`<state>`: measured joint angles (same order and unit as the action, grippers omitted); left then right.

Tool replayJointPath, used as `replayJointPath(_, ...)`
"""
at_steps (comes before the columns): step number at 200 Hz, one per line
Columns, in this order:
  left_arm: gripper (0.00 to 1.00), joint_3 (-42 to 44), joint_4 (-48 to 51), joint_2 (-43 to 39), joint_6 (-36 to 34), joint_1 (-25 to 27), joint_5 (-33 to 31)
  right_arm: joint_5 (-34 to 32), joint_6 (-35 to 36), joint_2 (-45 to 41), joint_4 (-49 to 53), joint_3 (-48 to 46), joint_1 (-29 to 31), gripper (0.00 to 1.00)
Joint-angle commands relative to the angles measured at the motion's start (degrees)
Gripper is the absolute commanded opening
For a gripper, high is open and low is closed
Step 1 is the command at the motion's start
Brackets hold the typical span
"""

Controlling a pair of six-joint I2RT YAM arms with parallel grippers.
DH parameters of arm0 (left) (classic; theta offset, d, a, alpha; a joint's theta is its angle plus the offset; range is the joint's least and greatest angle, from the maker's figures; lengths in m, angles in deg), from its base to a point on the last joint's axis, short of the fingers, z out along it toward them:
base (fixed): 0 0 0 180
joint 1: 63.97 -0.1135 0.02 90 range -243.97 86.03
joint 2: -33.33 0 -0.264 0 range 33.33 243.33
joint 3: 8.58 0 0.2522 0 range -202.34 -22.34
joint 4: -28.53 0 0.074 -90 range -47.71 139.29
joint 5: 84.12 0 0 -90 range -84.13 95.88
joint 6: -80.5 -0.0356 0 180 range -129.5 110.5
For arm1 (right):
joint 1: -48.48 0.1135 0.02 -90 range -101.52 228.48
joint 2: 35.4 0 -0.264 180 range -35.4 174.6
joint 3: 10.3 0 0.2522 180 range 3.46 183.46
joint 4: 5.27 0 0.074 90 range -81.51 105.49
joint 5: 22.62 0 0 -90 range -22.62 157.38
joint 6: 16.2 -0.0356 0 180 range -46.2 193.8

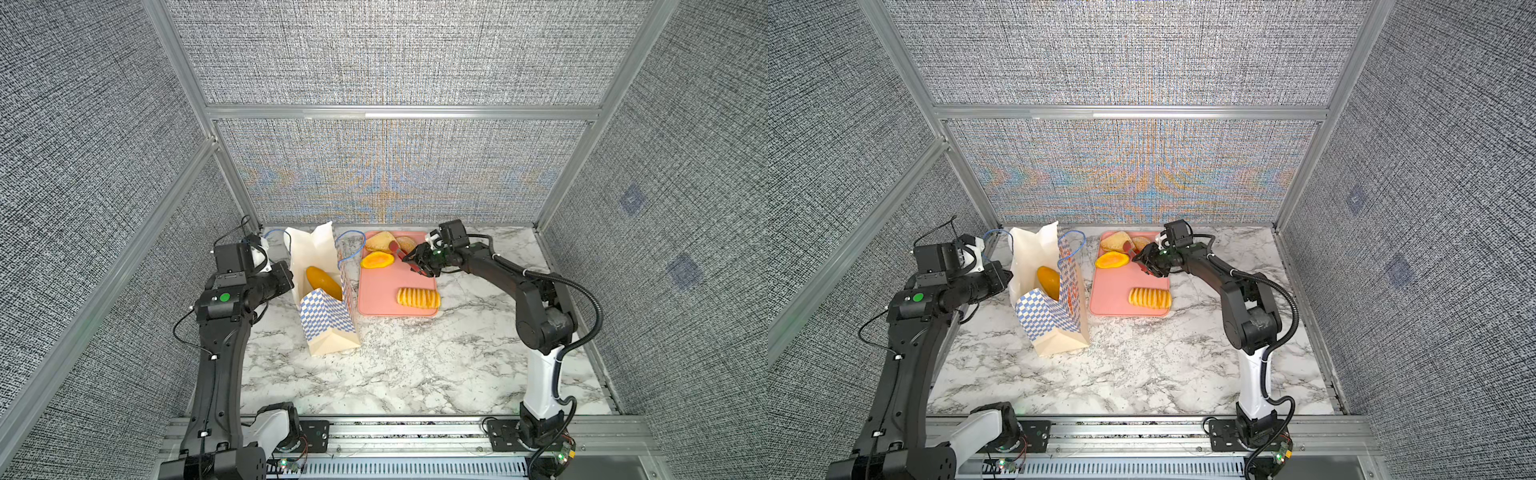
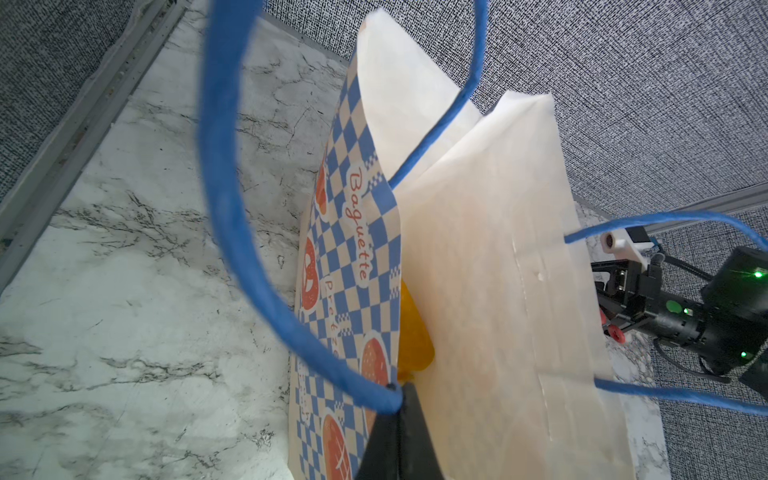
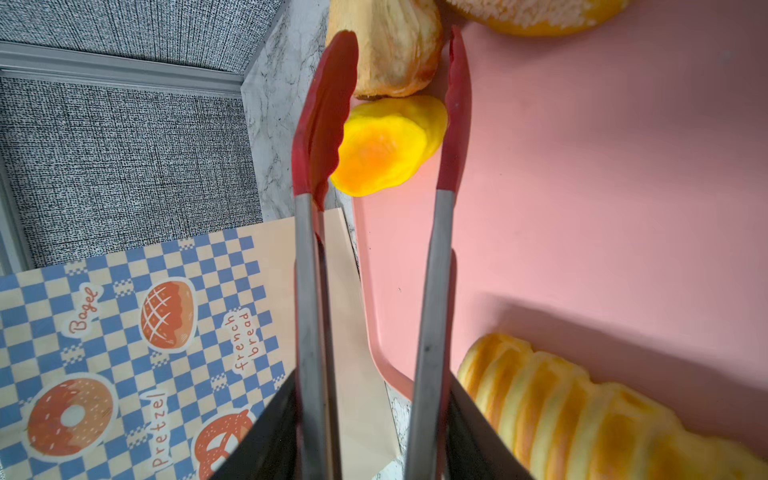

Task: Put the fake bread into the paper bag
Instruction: 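Close the tongs on the golden triangular bread with the right gripper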

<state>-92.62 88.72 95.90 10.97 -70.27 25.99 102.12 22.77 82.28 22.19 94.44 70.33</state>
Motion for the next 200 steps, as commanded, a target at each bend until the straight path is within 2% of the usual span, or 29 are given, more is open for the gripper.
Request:
replayJointPath(1,0.00,0.14,1.35,0.12,-1.18,-0.04,0.03,1.03,-0.65,0.93,-2.38,1.28,-0.01,0.50)
replayJointPath(98,0.00,0.14,1.50,0.13,-1.36,-0.05,-0.14,0.73,-1.97,3.78,-3.18,3.15,0.03,0.44)
replayJointPath(200,0.00,-0.21,1.79,-0.22,-1.37,-0.03,-0.52,-0.20,-0.15,-2.47,-2.80,-1.66,0.23,0.34)
